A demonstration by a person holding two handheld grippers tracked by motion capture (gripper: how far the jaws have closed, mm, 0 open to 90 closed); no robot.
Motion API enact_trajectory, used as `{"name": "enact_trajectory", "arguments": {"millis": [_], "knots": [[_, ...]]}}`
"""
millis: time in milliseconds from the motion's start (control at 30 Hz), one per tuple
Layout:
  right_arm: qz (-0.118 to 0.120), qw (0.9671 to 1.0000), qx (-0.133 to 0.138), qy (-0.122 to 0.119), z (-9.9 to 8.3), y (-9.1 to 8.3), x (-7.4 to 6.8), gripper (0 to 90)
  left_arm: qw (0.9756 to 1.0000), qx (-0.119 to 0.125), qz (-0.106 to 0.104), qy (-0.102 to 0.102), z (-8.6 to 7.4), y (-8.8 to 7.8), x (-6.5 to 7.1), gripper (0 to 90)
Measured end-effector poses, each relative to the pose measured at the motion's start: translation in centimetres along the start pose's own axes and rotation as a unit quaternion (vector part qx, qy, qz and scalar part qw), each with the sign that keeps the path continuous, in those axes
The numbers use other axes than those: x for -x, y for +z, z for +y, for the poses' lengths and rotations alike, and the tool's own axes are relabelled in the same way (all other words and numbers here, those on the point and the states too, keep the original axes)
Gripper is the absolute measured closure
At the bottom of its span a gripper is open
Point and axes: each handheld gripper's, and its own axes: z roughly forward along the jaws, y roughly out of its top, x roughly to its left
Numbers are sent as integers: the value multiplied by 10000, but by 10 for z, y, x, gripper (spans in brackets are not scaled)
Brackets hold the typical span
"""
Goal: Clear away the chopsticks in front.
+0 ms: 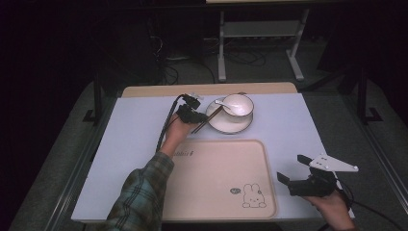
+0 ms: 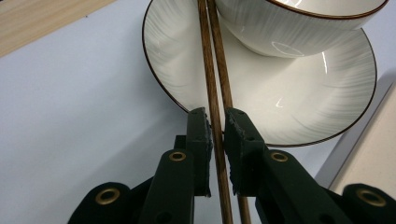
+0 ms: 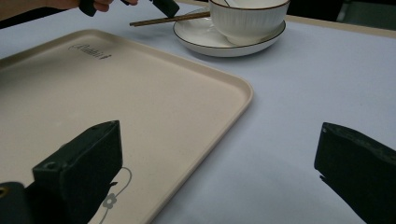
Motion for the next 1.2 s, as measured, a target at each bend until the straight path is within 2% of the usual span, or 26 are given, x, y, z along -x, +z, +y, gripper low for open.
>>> {"name": "enact_trajectory", "arguments": {"millis": [300, 467, 667, 900, 1033, 1200], "knots": [[0, 10000, -6, -9, 0, 0, 0, 3, 9999, -130, -18, -41, -6, 5, -2, 808], [3, 10000, -8, -28, 0, 1, 0, 3, 9998, -142, -46, -135, -10, 8, -3, 834], [-5, 10000, -8, -14, 0, 0, 0, 3, 9998, -83, 61, -189, -9, 4, -5, 847], [-1, 10000, -8, -23, 0, 1, 0, 3, 9997, 18, 80, -209, -12, -10, -8, 848], [22, 10000, -7, -19, 1, 1, -1, 3, 9996, 13, 117, -260, -19, -25, -10, 849], [75, 9999, 6, -77, 1, 1, -5, 3, 9991, 120, 171, -361, -35, -49, -12, 849]]}}
